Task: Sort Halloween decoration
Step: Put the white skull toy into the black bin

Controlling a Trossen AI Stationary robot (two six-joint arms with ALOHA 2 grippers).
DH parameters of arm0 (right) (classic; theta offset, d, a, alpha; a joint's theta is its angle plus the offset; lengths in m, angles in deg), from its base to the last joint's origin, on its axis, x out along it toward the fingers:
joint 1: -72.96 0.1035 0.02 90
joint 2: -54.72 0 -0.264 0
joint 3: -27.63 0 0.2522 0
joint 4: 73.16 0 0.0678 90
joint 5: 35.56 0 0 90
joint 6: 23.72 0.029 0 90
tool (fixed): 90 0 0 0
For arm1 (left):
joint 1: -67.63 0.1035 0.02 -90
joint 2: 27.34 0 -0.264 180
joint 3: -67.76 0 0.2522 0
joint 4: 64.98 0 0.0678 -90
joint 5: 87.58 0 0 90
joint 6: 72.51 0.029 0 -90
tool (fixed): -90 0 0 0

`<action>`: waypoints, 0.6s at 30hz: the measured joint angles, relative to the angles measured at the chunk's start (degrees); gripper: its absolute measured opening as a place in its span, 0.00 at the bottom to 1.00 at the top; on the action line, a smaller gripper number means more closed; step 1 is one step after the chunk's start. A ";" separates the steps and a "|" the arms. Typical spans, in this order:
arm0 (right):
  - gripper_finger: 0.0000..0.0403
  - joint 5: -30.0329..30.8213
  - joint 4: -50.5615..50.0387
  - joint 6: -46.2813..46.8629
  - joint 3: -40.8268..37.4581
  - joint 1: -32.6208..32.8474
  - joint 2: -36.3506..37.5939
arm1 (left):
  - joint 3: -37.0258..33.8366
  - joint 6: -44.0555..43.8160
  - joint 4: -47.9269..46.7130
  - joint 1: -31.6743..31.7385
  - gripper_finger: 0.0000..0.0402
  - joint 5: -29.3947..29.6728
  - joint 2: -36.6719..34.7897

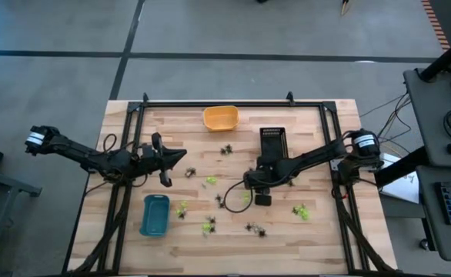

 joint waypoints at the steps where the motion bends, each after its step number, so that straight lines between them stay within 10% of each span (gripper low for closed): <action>1: 0.33 1.26 -0.05 0.11 0.10 0.04 0.20 | 0.00 0.00 0.00 0.00 0.00 0.01 0.04; 18: 0.33 5.50 3.91 -0.67 -0.08 -0.04 -0.40 | 0.00 1.11 -0.17 0.00 0.00 0.02 0.37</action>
